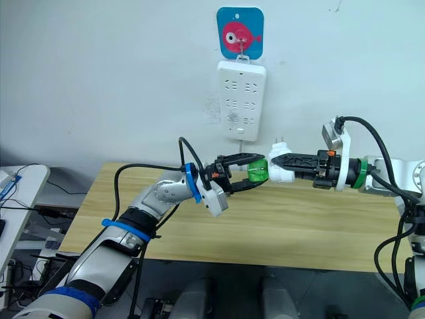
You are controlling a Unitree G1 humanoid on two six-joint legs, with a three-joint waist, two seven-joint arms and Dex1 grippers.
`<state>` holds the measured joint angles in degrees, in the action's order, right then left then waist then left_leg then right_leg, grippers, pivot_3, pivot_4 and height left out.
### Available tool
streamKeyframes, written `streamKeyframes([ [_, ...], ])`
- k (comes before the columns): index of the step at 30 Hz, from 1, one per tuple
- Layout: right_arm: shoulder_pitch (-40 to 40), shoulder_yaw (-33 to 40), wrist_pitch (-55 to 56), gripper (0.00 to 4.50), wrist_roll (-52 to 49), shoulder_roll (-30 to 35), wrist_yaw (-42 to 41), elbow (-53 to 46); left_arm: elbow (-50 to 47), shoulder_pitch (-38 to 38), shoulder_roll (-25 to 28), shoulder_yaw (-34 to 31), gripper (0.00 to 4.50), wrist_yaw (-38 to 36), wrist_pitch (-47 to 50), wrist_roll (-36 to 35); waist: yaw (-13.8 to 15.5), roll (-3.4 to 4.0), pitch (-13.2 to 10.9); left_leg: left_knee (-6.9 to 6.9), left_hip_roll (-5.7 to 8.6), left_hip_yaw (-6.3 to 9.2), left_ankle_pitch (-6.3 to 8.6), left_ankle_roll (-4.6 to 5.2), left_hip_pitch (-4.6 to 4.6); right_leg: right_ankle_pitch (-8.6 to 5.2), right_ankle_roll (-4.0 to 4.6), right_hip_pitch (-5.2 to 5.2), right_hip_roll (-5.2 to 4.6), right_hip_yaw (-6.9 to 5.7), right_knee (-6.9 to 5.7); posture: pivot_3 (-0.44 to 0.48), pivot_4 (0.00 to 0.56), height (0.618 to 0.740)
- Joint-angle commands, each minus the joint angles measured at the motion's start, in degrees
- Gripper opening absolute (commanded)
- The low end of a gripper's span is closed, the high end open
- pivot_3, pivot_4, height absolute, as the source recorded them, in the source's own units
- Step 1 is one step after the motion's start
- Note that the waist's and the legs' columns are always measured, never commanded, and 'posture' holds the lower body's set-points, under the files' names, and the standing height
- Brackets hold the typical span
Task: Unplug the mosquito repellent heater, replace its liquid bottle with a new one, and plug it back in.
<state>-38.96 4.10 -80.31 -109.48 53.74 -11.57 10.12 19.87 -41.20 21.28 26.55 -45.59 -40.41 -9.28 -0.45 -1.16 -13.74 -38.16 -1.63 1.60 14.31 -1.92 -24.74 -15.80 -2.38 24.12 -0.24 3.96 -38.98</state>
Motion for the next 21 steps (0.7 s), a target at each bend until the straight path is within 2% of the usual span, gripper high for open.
streamKeyframes([
  [1, -0.3, 0.8, -1.7, 2.98, 1.5, 0.8, -4.4, -2.6, -15.8, -2.0, 2.9, -2.2, 2.24, -7.1, 40.0, -27.9, -0.1, 0.0, 0.0, -0.02, -0.02, 0.07, 0.0, 0.0, 0.0, 0.0, 0.0, -0.01, 0.05, -0.05, -0.03, 0.013, 0.22, 0.74],
  [2, -0.3, 0.8, -2.1, 2.98, 1.9, 0.9, -5.3, -2.9, -16.5, -3.9, 4.8, -4.4, 2.24, -5.6, 59.7, -41.0, -0.1, 0.0, 0.0, -0.04, -0.02, 0.14, -0.01, 0.01, 0.0, 0.0, 0.0, -0.02, 0.07, -0.08, -0.05, 0.013, 0.22, 0.74],
  [3, -0.4, 0.8, -2.4, 2.98, 2.4, 1.0, -6.1, -3.1, -16.5, -5.4, 5.9, -6.3, 2.24, -4.2, 73.2, -49.9, -0.2, 0.0, 0.0, -0.06, -0.02, 0.2, -0.02, 0.02, 0.0, 0.0, 0.0, -0.02, 0.08, -0.1, -0.08, 0.017, 0.216, 0.74],
  [4, -0.4, 0.7, -2.5, 2.98, 2.5, 1.0, -6.6, -3.2, -11.4, -8.2, 6.4, -9.6, 2.24, -3.8, 87.0, -60.5, -0.4, 0.0, 0.0, -0.1, -0.01, 0.46, -0.06, 0.08, 0.0, 0.0, 0.0, -0.05, 0.09, -0.2, -0.13, 0.02, 0.214, 0.74],
  [6, -0.6, 0.5, -2.7, 2.98, 2.9, 0.8, -7.6, -3.1, 1.0, -12.8, 4.6, -15.8, 2.24, -1.1, 102.4, -71.7, -0.7, 0.03, 0.0, -0.2, 0.02, 0.85, -0.11, 0.15, -0.04, -0.02, -0.04, -0.1, 0.12, -0.45, -0.12, 0.022, 0.21, 0.74],
  [7, -0.8, 0.3, -2.6, 2.98, 3.1, 0.7, -7.9, -3.0, 5.6, -14.1, 3.5, -17.7, 2.24, -0.4, 106.2, -72.7, -1.0, 0.04, 0.0, -0.26, 0.04, 0.94, -0.11, 0.17, -0.04, -0.05, -0.08, -0.16, 0.17, -0.53, -0.13, 0.019, 0.21, 0.74],
  [9, -1.1, 0.0, -2.2, 2.98, 3.1, 0.5, -7.9, -2.9, 7.2, -14.2, 2.3, -19.0, 2.24, -0.7, 109.0, -70.3, -1.4, 0.03, 0.0, -0.32, 0.13, 0.91, -0.11, 0.18, -0.03, -0.12, -0.2, -0.29, 0.2, -0.62, -0.1, 0.019, 0.21, 0.74],
  [14, -1.4, -0.3, -1.1, 2.98, 1.4, 0.7, -6.5, -1.6, 3.5, -12.0, -0.4, -23.7, 2.24, -0.2, 114.8, -70.5, -1.6, 0.04, 0.0, -0.28, 0.12, 0.69, -0.12, 0.17, -0.04, -0.01, 0.0, -0.14, 0.34, -0.54, -0.14, 0.005, 0.202, 0.74],
  [21, -0.1, 0.1, 0.0, 2.98, -0.6, 1.8, -4.7, -1.1, 0.2, -7.2, -0.2, -28.1, 4.47, 0.5, 117.8, -67.1, -1.4, 0.04, 0.0, -0.35, 0.06, 0.54, -0.13, 0.15, -0.04, 0.0, 0.03, -0.11, 0.28, -0.4, -0.21, -0.001, 0.199, 0.74],
])
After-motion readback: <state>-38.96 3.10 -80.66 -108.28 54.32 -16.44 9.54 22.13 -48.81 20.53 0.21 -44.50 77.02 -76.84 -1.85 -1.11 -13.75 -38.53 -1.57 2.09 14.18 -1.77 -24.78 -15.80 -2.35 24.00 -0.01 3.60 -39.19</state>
